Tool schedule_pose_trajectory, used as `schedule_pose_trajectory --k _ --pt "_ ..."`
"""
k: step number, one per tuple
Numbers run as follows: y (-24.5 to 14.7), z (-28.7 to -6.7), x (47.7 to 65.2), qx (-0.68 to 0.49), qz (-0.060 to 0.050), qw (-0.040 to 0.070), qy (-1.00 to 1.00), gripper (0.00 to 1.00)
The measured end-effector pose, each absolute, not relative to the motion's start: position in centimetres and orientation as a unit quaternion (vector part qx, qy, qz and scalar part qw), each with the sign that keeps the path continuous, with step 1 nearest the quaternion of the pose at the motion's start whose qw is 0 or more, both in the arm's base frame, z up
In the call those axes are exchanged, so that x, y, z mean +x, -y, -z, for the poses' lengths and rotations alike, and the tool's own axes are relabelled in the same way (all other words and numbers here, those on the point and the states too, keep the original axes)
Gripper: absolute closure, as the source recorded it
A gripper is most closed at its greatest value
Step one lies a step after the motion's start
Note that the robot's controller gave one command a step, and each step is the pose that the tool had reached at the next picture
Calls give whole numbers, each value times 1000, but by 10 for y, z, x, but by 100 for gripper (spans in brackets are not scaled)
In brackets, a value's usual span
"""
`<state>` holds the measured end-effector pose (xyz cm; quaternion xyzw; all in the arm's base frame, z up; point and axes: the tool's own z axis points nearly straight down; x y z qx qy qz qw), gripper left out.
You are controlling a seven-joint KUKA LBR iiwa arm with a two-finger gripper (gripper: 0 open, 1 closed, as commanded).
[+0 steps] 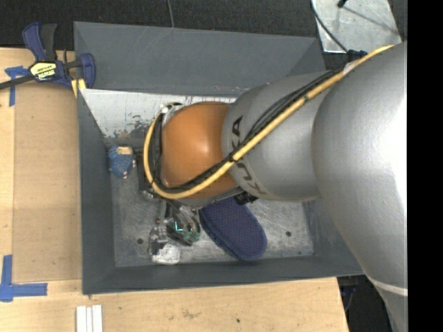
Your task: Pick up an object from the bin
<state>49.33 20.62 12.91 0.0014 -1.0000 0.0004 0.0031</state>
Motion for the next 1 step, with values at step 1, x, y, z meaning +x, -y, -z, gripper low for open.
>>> schedule_pose_trajectory --k 1 --pt "-107 -176 488 26 -2 -1 1000 0"
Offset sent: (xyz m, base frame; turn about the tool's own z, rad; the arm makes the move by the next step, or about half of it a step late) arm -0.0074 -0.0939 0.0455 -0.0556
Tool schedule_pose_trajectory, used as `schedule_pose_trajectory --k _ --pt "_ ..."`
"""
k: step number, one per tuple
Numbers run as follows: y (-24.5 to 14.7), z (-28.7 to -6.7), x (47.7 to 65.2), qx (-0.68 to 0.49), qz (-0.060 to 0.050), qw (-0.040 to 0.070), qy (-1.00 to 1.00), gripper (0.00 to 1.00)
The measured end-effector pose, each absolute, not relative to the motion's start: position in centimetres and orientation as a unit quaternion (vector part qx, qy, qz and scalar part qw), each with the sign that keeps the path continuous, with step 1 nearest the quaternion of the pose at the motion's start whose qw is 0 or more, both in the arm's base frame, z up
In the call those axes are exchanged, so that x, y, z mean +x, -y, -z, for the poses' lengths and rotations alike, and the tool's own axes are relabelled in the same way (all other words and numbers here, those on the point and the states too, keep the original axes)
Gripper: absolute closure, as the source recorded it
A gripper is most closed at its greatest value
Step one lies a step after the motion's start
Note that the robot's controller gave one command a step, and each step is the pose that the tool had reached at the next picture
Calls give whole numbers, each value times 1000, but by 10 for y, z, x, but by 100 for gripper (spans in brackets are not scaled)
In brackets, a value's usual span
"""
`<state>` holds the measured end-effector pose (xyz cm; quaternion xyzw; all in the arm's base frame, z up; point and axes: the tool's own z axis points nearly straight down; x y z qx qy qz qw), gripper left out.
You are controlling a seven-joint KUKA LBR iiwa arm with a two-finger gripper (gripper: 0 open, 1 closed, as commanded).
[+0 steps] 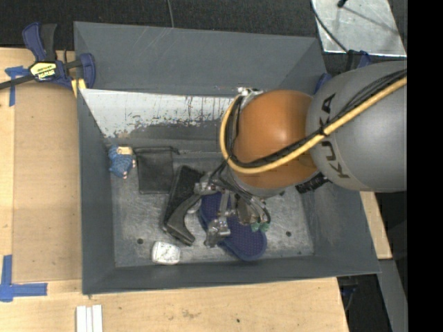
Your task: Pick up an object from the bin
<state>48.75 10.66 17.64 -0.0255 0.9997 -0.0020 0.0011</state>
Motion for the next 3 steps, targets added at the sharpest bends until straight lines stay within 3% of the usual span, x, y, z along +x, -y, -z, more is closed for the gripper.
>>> schedule_pose_trajectory --k 1,2,3 --pt "-101 -119 531 -7 -5 21 -1000 0" --pt "-99 -120 532 -5 -4 21 -1000 100" --pt "-99 -114 525 -6 -2 8 -1000 0"
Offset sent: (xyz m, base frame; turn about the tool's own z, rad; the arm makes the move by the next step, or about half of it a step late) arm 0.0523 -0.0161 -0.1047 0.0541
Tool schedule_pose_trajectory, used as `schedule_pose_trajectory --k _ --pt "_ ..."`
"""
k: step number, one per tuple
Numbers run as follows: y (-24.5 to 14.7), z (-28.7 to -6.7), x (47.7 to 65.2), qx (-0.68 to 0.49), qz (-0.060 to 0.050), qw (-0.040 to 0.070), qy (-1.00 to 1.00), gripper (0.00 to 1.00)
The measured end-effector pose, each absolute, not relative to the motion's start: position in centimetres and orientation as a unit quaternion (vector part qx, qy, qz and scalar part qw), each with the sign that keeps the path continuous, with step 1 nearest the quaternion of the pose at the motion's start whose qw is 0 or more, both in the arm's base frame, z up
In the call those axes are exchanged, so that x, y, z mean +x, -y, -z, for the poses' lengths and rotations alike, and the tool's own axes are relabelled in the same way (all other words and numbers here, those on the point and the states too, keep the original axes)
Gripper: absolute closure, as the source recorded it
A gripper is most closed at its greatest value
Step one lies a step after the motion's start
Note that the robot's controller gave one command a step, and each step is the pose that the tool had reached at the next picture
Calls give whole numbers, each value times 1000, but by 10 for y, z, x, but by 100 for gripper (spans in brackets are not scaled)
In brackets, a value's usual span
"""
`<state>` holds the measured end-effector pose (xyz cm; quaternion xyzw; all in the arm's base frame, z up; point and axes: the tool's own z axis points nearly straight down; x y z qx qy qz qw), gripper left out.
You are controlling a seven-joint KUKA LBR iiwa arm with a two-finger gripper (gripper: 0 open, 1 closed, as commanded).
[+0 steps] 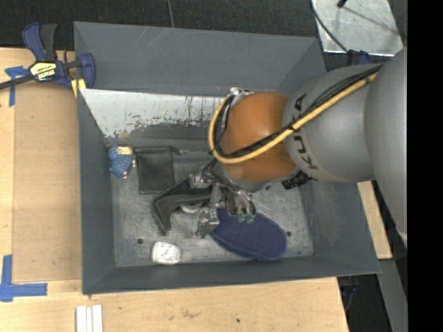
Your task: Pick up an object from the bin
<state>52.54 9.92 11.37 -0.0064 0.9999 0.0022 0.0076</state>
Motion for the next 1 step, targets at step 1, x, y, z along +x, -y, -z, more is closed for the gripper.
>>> schedule_pose_trajectory --k 1 --pt "-99 -119 531 -5 -4 19 -1000 100"
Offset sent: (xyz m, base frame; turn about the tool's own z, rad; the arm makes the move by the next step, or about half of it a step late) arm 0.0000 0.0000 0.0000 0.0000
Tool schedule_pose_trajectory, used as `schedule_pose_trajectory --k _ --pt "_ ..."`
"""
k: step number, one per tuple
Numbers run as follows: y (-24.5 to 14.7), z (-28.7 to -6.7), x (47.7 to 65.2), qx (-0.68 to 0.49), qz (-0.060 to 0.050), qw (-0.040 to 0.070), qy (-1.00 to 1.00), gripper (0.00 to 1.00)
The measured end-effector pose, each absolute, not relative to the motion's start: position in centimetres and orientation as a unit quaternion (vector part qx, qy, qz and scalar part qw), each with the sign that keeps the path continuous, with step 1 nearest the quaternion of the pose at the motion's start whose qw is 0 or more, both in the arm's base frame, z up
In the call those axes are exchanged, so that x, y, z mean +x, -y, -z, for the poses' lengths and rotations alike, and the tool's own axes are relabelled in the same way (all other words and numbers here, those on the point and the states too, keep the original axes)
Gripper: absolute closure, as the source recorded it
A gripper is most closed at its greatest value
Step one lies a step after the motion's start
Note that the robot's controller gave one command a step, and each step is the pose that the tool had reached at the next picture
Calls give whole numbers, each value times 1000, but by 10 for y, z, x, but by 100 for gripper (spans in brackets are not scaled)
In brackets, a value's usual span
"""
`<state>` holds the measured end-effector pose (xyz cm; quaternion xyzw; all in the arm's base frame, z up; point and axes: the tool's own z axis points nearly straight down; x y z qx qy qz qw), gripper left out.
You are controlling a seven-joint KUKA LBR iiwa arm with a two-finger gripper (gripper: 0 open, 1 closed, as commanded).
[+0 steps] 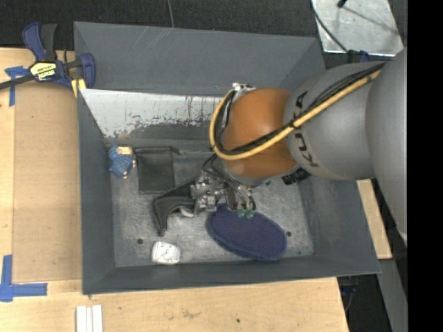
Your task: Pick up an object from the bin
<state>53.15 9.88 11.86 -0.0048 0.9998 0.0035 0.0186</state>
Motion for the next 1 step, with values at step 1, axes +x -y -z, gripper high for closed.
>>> schedule_pose_trajectory --k 1 --pt "-90 -168 528 25 -1 5 -1000 100"
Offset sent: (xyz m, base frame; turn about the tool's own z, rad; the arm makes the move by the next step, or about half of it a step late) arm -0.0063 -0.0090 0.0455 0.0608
